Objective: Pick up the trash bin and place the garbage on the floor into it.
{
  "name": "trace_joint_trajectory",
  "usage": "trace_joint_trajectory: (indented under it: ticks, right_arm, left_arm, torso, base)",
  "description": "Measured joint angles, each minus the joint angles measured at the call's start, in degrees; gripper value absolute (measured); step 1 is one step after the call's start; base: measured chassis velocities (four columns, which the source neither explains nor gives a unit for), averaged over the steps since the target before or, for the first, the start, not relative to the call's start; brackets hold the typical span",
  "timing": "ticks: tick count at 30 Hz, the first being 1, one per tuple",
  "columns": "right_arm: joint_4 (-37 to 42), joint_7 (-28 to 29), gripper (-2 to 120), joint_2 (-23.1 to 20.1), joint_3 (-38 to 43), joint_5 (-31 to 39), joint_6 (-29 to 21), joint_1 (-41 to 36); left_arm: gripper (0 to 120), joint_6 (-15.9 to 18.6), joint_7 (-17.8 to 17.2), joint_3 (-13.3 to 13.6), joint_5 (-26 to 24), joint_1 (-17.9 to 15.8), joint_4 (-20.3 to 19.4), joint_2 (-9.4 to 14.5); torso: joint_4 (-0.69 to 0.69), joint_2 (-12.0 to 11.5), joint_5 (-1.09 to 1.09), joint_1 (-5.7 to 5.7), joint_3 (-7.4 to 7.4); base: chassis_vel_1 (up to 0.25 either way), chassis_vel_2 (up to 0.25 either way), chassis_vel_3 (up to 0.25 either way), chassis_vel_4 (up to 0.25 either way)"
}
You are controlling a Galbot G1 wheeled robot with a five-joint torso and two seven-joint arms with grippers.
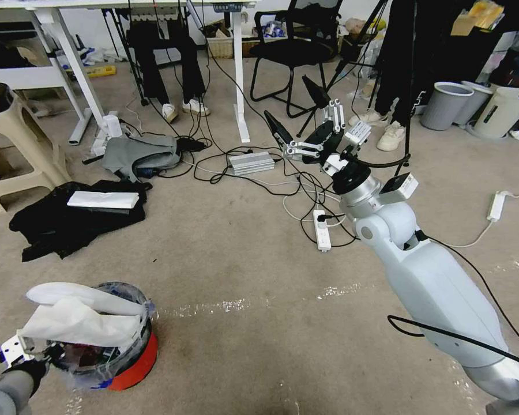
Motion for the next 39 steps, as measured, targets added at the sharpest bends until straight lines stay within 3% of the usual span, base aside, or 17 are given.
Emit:
trace_joint_trajectory:
  ticks: [7,10,17,18,20,30,34,38,39]
  right_arm:
    - [0.0,0.2,97,0.1,0.0,-0.2,0.0,-0.2]
    - [0.0,0.6,97,0.1,-0.1,-0.3,0.0,-0.2]
    - [0.1,1.4,99,0.0,-0.3,-0.3,-0.3,-0.4]
    - [0.0,1.5,100,0.0,-0.4,-0.4,-0.3,-0.4]
    - [0.0,1.5,100,0.1,-0.5,-0.5,-0.3,-0.4]
    - [-0.2,1.8,100,0.6,-0.8,-1.0,-0.3,-0.5]
    - [-0.5,2.9,100,1.0,-0.8,-1.6,-0.6,-0.5]
    - [-0.7,6.5,100,2.1,-0.8,-2.4,-2.5,-0.5]
    - [-0.3,10.8,100,2.7,-0.7,-2.6,-4.7,-0.5]
  left_arm:
    - [52,0.0,1.0,-1.1,1.5,0.1,-1.2,0.0]
    - [69,0.0,1.7,-1.9,3.0,0.3,-2.1,-0.2]
    - [84,0.0,2.9,-2.8,5.0,1.0,-3.3,-0.6]
    - [95,0.0,3.1,-3.0,5.4,1.2,-3.6,-0.7]
    - [99,0.0,3.5,-3.2,5.9,1.5,-4.0,-0.8]
    - [100,-0.1,4.8,-4.4,8.4,2.7,-5.6,-1.9]
    - [100,-1.5,5.5,-6.5,12.0,3.5,-7.9,-3.2]
    - [100,-6.2,8.8,-9.3,17.6,3.5,-8.9,-5.1]
    - [100,-10.6,10.8,-10.2,18.5,3.1,-9.9,-5.8]
  torso:
    - [-0.01,0.0,0.0,0.0,0.0]
    - [-0.01,0.0,0.01,0.0,0.0]
    - [-0.01,0.0,0.0,0.0,0.0]
    - [-0.01,0.0,0.01,0.0,0.0]
    - [-0.01,0.0,0.01,0.0,-0.01]
    - [-0.01,0.0,0.0,0.0,-0.01]
    - [-0.01,0.0,0.01,0.0,-0.01]
    - [0.01,0.0,0.01,0.0,-0.01]
    - [0.01,0.0,0.0,0.0,-0.01]
  base:
    - [0.0,0.0,0.0,0.0]
    - [0.0,0.0,0.0,0.0]
    - [0.0,0.0,0.0,0.0]
    - [0.0,0.0,0.0,0.0]
    - [0.0,0.0,0.0,0.0]
    - [0.0,0.0,0.0,0.0]
    - [0.0,0.0,0.0,0.0]
    - [0.0,0.0,0.0,0.0]
    - [0.0,0.0,0.0,0.0]
